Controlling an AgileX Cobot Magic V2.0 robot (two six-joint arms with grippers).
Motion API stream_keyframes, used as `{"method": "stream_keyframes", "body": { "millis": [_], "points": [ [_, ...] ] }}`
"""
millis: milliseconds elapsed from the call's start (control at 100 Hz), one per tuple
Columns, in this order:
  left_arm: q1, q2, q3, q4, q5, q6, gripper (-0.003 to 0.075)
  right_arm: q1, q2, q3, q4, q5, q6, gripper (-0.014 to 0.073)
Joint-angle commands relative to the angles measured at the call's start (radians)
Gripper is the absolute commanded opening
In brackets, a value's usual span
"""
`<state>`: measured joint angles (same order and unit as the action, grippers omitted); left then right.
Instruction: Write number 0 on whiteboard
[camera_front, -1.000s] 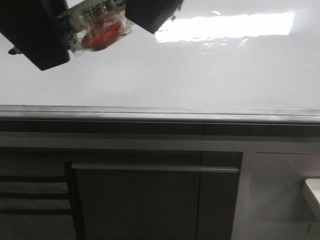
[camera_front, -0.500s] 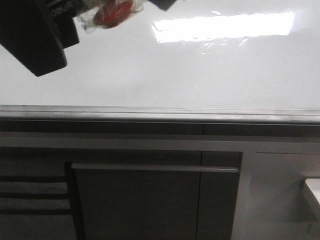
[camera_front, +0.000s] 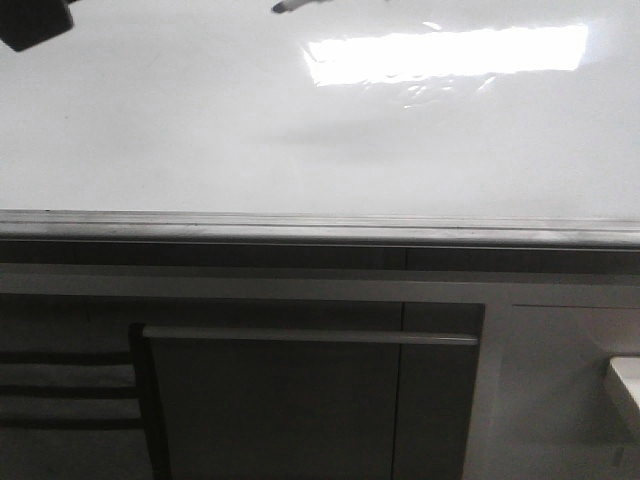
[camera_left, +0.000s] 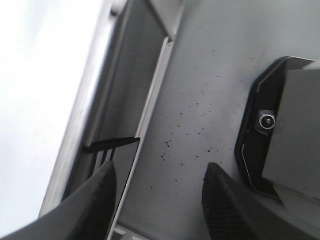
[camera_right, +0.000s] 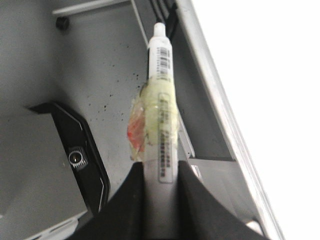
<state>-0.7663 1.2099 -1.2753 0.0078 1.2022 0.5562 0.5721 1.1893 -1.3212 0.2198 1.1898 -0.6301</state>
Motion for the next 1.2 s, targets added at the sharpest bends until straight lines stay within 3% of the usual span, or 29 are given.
{"method": "stream_keyframes", "body": {
  "millis": [0,170,370,650,960,1191],
  "points": [
    [0.026,-0.053,-0.034,0.017,-0.036,-0.092,0.0358,-0.057,-0.077,0.010,0.052,-0.044,0.005,-0.0005],
    [0.118,-0.133,-0.015,0.017,-0.092,-0.242,0.0358,-0.152,-0.185,0.144,0.092,-0.152,0.029,-0.0005],
    [0.247,-0.296,0.155,0.017,-0.304,-0.378,0.0356,-0.208,-0.280,0.335,0.123,-0.327,0.075,-0.0005],
    [0.322,-0.461,0.467,-0.073,-0.594,-0.441,0.0356,-0.208,-0.261,0.481,0.366,-0.542,0.123,-0.0005],
    [0.322,-0.469,0.530,-0.097,-0.626,-0.441,0.0356,-0.221,-0.037,0.281,0.396,-0.394,0.162,-0.0005],
    [0.322,-0.469,0.530,-0.093,-0.633,-0.441,0.0356,-0.337,0.043,0.170,0.400,-0.289,0.198,-0.0005]
  ]
}}
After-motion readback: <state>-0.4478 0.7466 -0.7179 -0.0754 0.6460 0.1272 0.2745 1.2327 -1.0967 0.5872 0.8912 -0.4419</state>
